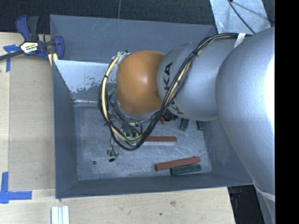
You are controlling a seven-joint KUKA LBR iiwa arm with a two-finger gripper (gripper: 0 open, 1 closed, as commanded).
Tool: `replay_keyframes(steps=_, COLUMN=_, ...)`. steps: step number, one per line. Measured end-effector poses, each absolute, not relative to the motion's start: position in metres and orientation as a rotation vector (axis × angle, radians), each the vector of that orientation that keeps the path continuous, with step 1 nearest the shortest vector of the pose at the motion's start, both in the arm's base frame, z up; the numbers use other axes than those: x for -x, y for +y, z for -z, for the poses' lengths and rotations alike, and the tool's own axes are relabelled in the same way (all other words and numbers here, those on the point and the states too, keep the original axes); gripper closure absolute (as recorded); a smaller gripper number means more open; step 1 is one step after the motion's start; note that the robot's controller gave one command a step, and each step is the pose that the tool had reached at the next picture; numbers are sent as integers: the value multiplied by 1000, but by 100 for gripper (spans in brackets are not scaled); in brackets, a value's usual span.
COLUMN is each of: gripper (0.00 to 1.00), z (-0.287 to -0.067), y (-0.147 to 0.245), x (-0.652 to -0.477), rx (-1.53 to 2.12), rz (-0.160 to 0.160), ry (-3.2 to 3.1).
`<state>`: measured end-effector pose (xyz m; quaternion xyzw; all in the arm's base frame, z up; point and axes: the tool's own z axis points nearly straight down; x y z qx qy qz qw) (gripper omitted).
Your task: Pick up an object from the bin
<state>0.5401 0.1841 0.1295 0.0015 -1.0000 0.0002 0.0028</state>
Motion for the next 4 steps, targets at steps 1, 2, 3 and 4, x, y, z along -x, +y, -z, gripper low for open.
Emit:
replay_keyframes(steps=1, gripper=0, z=-67, y=120, x=-519, rx=145, rz=-5, ry=-3134)
replay_keyframes(steps=2, gripper=0, z=-70, y=25, x=-518, rx=336, rz=-6, ry=-3124)
replay_keyframes(steps=3, gripper=100, z=-71, y=30, x=-519, rx=327, rz=1, ry=-3127)
replay_keyframes(steps=4, gripper=100, z=-224, y=5, x=-532, rx=257, rz=0, ry=-3143)
